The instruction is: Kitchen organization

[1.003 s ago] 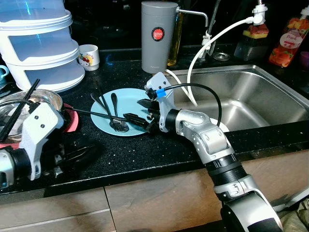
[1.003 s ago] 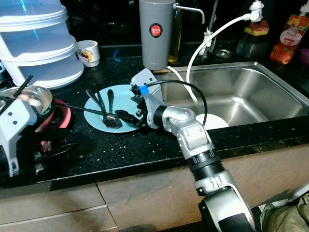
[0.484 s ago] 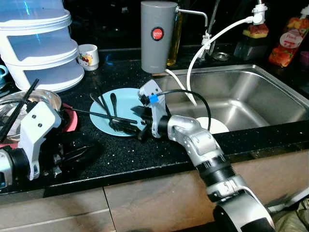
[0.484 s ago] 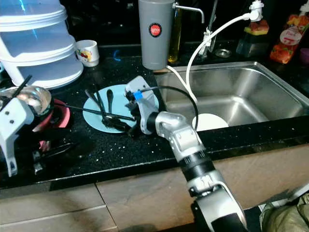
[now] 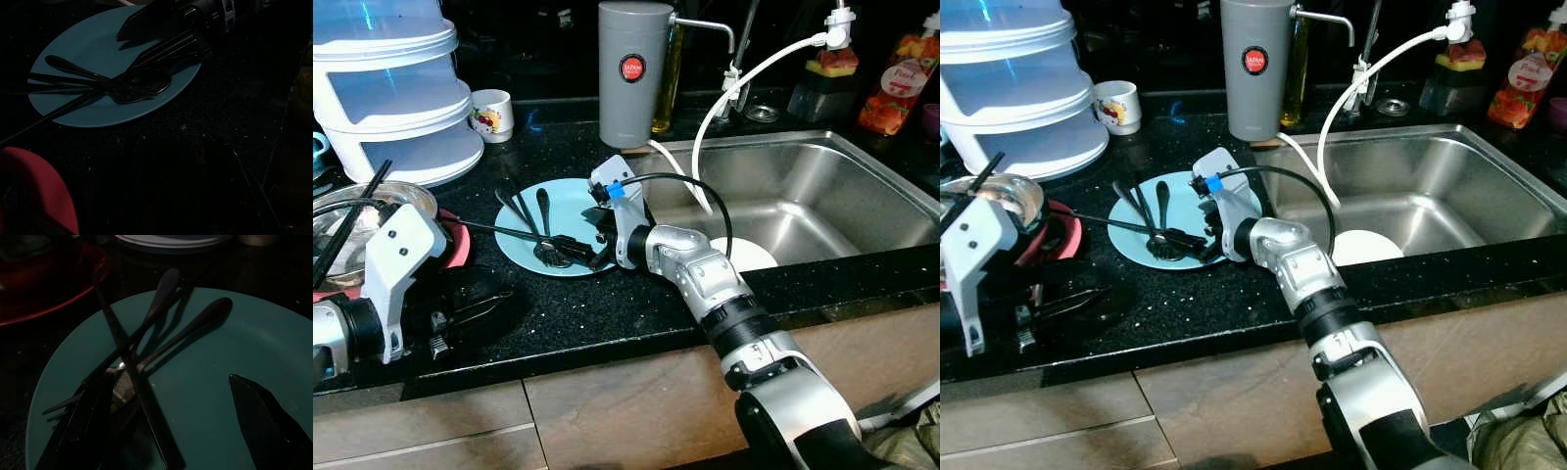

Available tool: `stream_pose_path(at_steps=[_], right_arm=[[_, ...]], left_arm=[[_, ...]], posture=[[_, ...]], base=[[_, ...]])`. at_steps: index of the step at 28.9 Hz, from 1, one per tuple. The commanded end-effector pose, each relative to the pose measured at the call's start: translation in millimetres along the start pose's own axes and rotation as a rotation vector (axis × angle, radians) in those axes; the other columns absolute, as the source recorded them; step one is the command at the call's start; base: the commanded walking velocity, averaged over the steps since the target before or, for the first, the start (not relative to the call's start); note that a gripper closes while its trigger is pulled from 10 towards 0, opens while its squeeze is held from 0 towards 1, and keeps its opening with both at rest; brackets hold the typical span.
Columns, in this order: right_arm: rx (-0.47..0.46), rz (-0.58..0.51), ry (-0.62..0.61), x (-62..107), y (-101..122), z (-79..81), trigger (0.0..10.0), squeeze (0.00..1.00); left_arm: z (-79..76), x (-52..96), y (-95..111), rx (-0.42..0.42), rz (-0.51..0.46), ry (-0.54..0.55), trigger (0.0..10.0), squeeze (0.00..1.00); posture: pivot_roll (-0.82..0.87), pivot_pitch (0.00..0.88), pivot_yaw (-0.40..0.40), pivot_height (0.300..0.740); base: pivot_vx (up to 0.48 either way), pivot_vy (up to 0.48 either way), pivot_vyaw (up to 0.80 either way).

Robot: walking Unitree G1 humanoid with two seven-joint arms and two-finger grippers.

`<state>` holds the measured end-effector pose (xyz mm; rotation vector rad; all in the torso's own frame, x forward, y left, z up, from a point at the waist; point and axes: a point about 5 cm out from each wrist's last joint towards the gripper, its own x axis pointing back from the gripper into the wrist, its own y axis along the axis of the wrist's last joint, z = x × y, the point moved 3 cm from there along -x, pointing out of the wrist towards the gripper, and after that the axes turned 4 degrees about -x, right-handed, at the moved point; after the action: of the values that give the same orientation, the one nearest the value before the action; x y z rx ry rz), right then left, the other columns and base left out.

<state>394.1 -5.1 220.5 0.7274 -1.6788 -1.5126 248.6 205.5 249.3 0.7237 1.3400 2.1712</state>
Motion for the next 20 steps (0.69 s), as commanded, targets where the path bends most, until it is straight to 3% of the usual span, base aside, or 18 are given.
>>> stream_pose_path(at_steps=[1, 10, 19, 20], right_arm=[[0.032, 0.034, 0.018, -1.1, -6, 0.6, 10.0, 0.00], [0.001, 0.093, 0.092, 0.9, -18, 6.2, 10.0, 0.00], [-0.020, 0.125, 0.088, 1.5, -26, 3.7, 10.0, 0.00], [-0.021, 0.123, 0.087, 1.6, -25, 3.2, 8.1, 0.00]], left_arm=[[-5.2, -2.9, 1, 0.008, -0.011, -0.026, 10.0, 0.00], [-5.7, -3.7, 1, 0.012, -0.013, -0.035, 10.0, 0.00], [-6.3, -5.5, 1, 0.013, -0.021, -0.039, 10.0, 0.00], [-6.3, -5.8, 1, 0.012, -0.020, -0.039, 10.0, 0.00]], posture=[[0.06, 0.115, -0.032, 0.740], [0.06, 0.114, -0.030, 0.740], [0.06, 0.108, -0.030, 0.740], [0.06, 0.106, -0.031, 0.740]], base=[[0.000, 0.000, 0.00], [0.000, 0.000, 0.00], [0.000, 0.000, 0.00], [0.000, 0.000, 0.00]])
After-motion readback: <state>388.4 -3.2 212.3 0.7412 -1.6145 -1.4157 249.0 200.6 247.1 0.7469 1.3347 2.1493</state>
